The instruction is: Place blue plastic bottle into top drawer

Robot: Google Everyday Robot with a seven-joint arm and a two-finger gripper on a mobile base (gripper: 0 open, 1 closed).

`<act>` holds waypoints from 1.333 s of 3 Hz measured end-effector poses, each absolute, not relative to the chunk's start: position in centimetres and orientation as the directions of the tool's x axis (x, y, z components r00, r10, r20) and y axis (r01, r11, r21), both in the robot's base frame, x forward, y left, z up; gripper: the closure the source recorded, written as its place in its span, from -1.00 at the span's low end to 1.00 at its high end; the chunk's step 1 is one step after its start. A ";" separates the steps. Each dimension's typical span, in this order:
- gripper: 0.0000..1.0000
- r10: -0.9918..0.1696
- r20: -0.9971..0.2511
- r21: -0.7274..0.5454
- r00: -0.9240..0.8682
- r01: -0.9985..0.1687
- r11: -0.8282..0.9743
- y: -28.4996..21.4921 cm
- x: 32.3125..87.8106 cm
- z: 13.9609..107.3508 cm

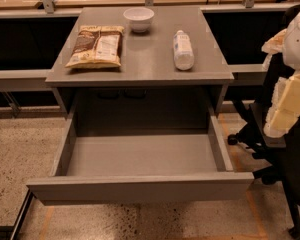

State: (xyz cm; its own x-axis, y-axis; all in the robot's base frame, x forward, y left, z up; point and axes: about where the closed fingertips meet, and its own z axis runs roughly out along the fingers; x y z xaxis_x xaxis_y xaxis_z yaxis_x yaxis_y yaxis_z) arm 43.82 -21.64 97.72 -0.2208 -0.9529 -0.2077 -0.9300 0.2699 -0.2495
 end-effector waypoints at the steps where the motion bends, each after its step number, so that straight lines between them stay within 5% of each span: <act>1: -1.00 -0.953 -0.208 -0.250 -0.221 -0.930 0.270 -21.6 43.8 97.7; 4: -1.00 -0.804 -0.564 -0.333 -0.189 -0.839 0.431 -17.2 56.3 103.3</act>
Offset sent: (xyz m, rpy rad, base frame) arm 0.0604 0.0330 0.0258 0.1886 -0.1714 0.0313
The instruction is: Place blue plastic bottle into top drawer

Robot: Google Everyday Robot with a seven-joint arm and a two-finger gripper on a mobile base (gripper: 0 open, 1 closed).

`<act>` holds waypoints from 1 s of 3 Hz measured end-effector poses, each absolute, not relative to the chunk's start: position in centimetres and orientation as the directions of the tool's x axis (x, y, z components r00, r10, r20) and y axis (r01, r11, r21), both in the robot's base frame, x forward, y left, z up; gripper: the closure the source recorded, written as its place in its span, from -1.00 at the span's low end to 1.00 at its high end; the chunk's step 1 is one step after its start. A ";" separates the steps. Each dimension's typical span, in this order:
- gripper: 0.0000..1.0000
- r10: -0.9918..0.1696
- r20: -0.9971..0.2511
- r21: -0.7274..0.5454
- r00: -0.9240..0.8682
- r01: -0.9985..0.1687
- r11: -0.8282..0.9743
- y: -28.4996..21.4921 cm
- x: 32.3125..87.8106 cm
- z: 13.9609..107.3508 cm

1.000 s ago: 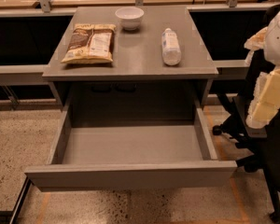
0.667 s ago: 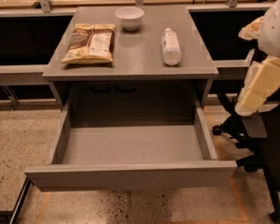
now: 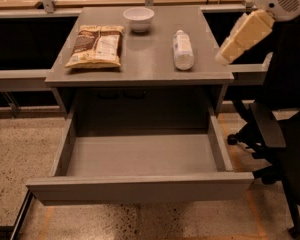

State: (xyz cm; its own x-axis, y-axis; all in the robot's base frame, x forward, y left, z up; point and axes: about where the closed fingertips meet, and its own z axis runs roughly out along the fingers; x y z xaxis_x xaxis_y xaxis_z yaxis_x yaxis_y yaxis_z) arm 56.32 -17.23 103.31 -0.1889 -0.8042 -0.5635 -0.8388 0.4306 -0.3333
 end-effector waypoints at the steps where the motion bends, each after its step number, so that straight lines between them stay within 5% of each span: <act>1: -1.00 -0.796 -0.570 -0.328 -0.203 -0.832 0.447 -17.5 55.9 103.5; 3: -1.00 -0.637 -0.696 -0.139 -0.331 -0.808 0.572 -13.8 61.4 96.3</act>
Offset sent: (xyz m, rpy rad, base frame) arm 0.0507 0.0294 -0.0807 0.2834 0.1149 -0.1767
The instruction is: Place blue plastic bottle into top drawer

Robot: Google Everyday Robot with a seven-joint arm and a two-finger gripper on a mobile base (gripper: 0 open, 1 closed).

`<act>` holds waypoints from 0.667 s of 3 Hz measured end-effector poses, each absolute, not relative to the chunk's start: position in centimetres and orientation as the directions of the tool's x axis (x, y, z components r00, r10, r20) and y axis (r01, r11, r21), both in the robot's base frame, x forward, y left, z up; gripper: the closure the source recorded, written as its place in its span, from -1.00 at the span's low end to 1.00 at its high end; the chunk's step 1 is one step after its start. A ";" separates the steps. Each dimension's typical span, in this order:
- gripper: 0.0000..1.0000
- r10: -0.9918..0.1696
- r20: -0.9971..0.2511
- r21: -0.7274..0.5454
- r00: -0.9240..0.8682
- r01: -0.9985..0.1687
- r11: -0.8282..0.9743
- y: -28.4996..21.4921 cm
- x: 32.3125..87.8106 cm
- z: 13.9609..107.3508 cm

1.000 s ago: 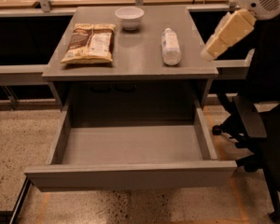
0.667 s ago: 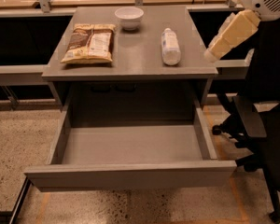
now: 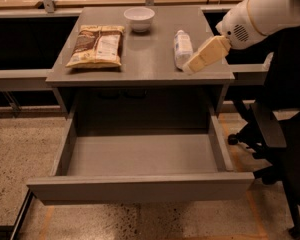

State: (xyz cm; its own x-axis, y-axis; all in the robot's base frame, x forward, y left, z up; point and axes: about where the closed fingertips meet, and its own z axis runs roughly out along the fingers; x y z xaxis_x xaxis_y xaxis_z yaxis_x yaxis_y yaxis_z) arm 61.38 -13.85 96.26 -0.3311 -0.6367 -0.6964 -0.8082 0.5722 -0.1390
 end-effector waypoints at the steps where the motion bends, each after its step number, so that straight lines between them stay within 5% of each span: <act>1: -1.00 -0.567 -0.740 -0.074 -0.362 -0.794 0.603 -12.0 65.6 93.6; 2: -1.00 -0.569 -0.737 -0.069 -0.366 -0.796 0.602 -12.0 65.7 93.1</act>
Offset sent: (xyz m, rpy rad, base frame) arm 0.0336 0.0145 -0.0213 0.0671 0.0163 -0.0227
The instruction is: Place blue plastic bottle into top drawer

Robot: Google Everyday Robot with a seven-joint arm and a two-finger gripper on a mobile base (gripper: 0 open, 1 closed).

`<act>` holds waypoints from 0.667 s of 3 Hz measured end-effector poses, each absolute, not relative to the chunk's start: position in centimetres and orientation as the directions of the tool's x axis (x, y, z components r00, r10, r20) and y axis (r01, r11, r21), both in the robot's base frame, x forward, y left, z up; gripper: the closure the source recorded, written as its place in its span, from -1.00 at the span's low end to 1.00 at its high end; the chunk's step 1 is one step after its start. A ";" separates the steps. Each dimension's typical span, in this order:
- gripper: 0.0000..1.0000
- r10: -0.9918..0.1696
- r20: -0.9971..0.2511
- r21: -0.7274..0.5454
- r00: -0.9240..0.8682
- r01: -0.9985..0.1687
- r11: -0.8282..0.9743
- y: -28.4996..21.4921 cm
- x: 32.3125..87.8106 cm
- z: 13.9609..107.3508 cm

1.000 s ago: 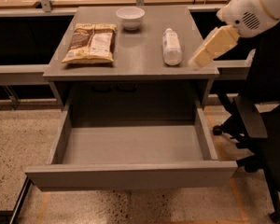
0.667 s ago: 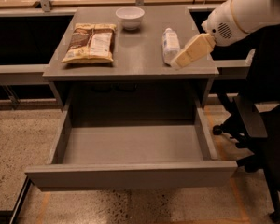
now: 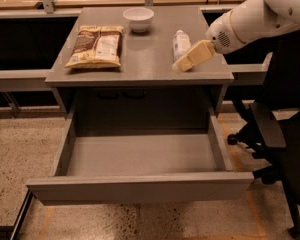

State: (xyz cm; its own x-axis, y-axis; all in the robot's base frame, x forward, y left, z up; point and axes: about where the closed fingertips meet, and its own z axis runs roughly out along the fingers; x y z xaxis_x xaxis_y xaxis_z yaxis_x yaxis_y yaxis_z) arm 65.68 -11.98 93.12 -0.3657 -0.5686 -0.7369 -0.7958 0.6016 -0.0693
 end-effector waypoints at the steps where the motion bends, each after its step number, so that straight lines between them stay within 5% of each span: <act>1: -1.00 -0.570 -0.714 -0.047 -0.405 -0.786 0.617 -12.0 65.3 91.9; 2: -1.00 -0.535 -0.730 -0.027 -0.425 -0.764 0.644 -11.0 66.6 90.3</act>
Offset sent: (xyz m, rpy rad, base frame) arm 0.0430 0.0186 -0.0364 0.0854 -0.0301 -0.1384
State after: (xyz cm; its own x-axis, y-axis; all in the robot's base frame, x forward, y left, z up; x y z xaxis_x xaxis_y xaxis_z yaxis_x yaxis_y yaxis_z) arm 66.60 -10.98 90.27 -0.4249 -0.5346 -0.7305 -0.7644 0.6442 -0.0268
